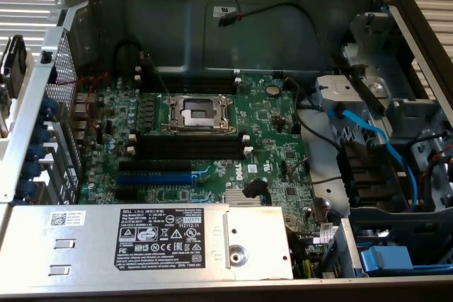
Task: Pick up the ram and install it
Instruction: 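Insert the ram into the slot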
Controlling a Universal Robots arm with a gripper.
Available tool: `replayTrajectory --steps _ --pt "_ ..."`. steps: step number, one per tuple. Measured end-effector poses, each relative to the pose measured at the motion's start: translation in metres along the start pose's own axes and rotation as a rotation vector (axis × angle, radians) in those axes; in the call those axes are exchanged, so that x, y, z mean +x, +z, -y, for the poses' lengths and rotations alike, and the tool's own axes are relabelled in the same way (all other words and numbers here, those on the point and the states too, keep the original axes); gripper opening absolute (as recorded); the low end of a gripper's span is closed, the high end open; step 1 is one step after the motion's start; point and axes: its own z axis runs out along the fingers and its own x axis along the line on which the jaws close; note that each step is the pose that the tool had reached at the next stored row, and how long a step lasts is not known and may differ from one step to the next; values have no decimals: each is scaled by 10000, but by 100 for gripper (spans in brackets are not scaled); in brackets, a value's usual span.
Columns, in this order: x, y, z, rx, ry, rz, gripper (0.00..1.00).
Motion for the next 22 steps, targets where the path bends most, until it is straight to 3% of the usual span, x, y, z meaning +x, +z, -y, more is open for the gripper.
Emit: replayTrajectory --steps 2,6,7,8,10,13,14,16,19,22 --pt "-1 5 21 -57 -3 0 12" --pt "-4 32 27 -69 -2 13 12" --pt "-4 42 28 -68 -3 34 12" --pt "-4 47 28 -71 -4 103 12" --pt "0 56 27 -67 -1 390 12" --pt "14 60 27 -90 2 908 12" --pt "17 65 28 -115 7 973 12" --pt "19 76 43 -166 12 969 12" --pt "19 90 75 -192 34 846 12" --pt "19 107 78 -192 109 807 12"
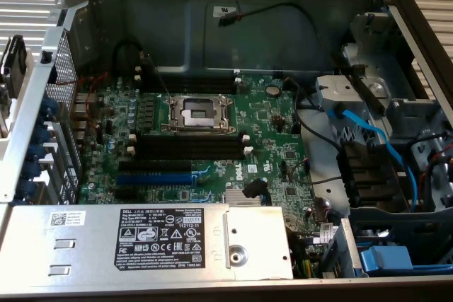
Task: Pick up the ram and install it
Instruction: 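Insert the ram into the slot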
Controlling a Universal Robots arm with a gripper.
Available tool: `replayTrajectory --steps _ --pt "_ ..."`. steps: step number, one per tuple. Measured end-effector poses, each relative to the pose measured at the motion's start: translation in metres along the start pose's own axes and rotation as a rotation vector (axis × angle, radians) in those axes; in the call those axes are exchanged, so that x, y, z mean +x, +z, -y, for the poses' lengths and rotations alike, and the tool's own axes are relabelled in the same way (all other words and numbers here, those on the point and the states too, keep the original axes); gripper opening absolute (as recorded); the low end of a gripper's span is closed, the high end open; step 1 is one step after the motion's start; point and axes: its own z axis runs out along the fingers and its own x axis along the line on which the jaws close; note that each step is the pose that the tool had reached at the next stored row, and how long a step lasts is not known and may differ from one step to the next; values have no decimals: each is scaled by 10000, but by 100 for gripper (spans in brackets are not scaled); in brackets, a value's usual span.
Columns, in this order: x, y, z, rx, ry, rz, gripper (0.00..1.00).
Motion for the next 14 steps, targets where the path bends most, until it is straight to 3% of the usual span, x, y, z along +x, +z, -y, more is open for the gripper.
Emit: replayTrajectory --steps 7,14 --pt "10 101 28 6 163 -7 12" --pt "166 240 46 15 224 16 12"
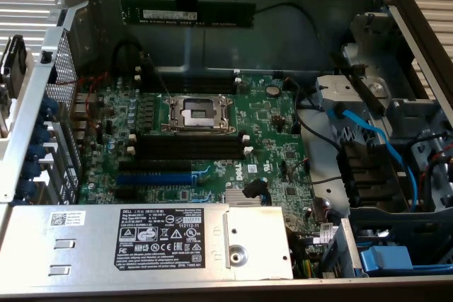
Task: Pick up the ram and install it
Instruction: 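Insert the ram into the slot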
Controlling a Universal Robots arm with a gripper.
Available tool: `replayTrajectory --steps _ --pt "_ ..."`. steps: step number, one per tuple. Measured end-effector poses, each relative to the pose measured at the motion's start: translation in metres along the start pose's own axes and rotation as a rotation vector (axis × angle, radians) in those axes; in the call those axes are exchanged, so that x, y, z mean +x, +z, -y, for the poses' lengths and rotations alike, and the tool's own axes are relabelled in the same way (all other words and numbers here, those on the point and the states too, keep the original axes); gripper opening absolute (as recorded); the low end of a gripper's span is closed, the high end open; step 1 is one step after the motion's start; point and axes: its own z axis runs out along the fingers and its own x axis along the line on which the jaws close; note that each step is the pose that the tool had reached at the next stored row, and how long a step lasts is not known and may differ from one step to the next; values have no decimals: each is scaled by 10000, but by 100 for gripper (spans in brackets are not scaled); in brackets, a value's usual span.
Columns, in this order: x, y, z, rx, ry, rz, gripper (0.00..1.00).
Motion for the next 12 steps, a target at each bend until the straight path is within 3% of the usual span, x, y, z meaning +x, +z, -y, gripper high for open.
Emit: replayTrajectory --steps 3,8,12 --pt "-10 54 94 -1 21 1 12" --pt "28 143 103 -2 29 4 12" --pt "180 229 108 -1 31 16 12"
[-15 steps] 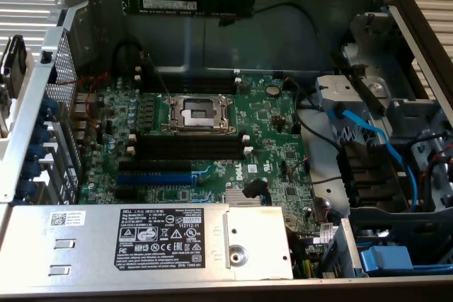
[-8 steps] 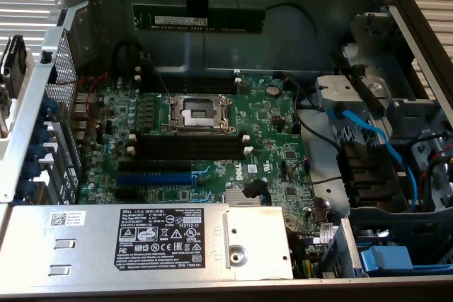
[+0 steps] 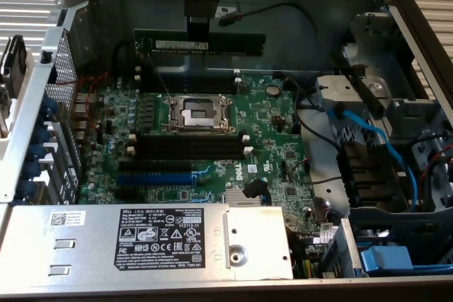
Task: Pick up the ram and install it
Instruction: 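Insert the ram into the slot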
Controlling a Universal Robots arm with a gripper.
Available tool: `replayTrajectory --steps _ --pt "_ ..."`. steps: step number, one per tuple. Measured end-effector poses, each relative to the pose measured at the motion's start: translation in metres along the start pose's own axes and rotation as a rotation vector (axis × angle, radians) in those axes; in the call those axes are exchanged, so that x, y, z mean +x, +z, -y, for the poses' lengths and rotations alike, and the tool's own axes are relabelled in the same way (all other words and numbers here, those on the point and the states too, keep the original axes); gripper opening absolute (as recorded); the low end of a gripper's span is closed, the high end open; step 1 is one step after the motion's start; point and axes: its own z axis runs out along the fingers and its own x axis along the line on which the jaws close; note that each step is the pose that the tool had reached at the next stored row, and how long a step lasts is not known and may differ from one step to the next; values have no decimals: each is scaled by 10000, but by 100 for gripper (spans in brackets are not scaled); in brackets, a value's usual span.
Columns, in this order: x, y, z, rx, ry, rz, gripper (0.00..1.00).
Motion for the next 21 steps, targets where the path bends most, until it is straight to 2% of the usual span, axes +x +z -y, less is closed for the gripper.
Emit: replayTrajectory --steps 4,8,21 --pt "-90 76 -2 0 2 2 12" --pt "12 143 2 -4 0 -5 12" --pt "30 381 20 3 100 0 12"
